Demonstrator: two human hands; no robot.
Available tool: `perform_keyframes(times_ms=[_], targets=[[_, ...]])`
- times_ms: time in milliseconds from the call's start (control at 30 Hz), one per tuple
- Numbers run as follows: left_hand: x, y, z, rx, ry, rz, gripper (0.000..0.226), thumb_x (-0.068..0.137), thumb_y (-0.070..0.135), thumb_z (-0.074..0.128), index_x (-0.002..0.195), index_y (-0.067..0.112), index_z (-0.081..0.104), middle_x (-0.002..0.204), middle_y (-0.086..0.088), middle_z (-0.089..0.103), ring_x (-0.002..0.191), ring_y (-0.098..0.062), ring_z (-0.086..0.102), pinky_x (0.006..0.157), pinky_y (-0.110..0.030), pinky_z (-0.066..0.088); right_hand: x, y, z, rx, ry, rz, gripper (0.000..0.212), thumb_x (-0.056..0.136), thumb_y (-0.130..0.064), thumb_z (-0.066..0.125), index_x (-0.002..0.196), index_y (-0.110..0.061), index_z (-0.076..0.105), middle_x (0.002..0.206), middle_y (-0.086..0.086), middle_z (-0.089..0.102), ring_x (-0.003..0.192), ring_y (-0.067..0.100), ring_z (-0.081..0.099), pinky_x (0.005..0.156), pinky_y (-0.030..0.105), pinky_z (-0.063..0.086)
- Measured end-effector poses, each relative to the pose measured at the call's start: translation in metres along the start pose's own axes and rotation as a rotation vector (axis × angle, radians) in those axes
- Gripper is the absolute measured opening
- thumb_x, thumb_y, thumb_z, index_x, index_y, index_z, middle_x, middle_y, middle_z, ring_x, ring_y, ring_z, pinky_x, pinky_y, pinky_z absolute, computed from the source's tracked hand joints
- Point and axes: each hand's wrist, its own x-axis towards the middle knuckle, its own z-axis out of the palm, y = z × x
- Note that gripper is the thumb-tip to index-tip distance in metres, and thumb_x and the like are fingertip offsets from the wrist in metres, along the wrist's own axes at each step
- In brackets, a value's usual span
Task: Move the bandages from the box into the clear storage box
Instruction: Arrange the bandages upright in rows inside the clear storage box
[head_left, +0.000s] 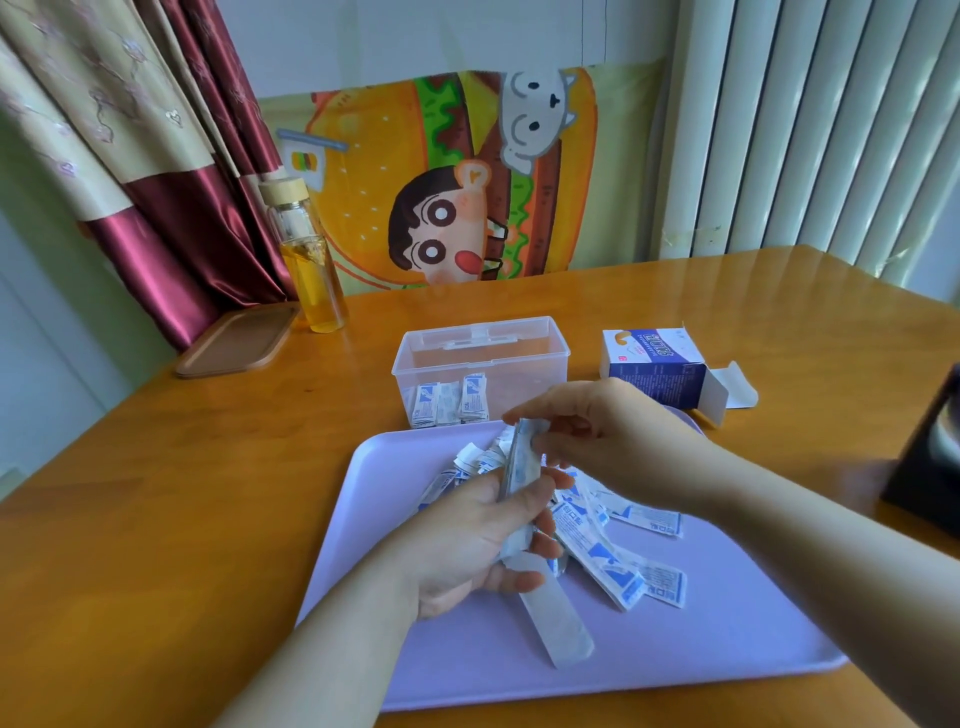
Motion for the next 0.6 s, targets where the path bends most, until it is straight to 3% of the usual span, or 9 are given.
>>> perform_keyframes(times_ms=[100,200,433,600], targets=[[0.001,0.001,0.003,0.044,0.072,0.066,0.013,0.095,0.028,0.049,0.1,0.025,0.06,0.078,0.003,0.059,0.075,-0.009,0.061,0.056,-0.019,0.047,0.0,-0.002,0.004,-0.097,0.055,-0.058,0.036,0.091,-0.004,0.053,0.12,-0.02,0.064,0.091,-0.002,0.065,0.077,0.01,0.063,0.074,0.019,0.049],[0.002,0.001,0.005,0.052,0.092,0.111,0.014,0.099,0.018,0.044,0.097,0.023,0.057,0.075,0.004,0.059,0.071,-0.007,0.06,0.054,-0.02,0.042,0.0,-0.006,0.006,-0.126,0.072,-0.125,0.037,0.092,-0.003,0.051,0.124,-0.019,0.062,0.092,-0.006,0.059,0.081,0.01,0.06,0.077,0.021,0.046],[0.004,0.01,0.002,0.094,0.16,0.225,0.019,0.1,0.013,0.042,0.1,0.022,0.059,0.072,0.004,0.055,0.072,-0.008,0.057,0.055,-0.022,0.041,0.013,-0.007,-0.001,0.005,0.181,-0.143,0.028,0.091,-0.003,0.055,0.112,-0.015,0.069,0.078,-0.019,0.058,0.067,-0.003,0.061,0.072,0.014,0.051],[0.014,0.028,-0.021,0.172,0.267,0.392,0.02,0.101,0.013,0.038,0.102,0.015,0.059,0.071,0.003,0.05,0.057,-0.008,0.041,0.05,-0.019,0.034,0.042,-0.024,-0.012,0.129,0.229,-0.197,0.02,0.09,-0.003,0.058,0.104,-0.011,0.069,0.077,-0.005,0.068,0.064,0.001,0.064,0.069,0.018,0.053]])
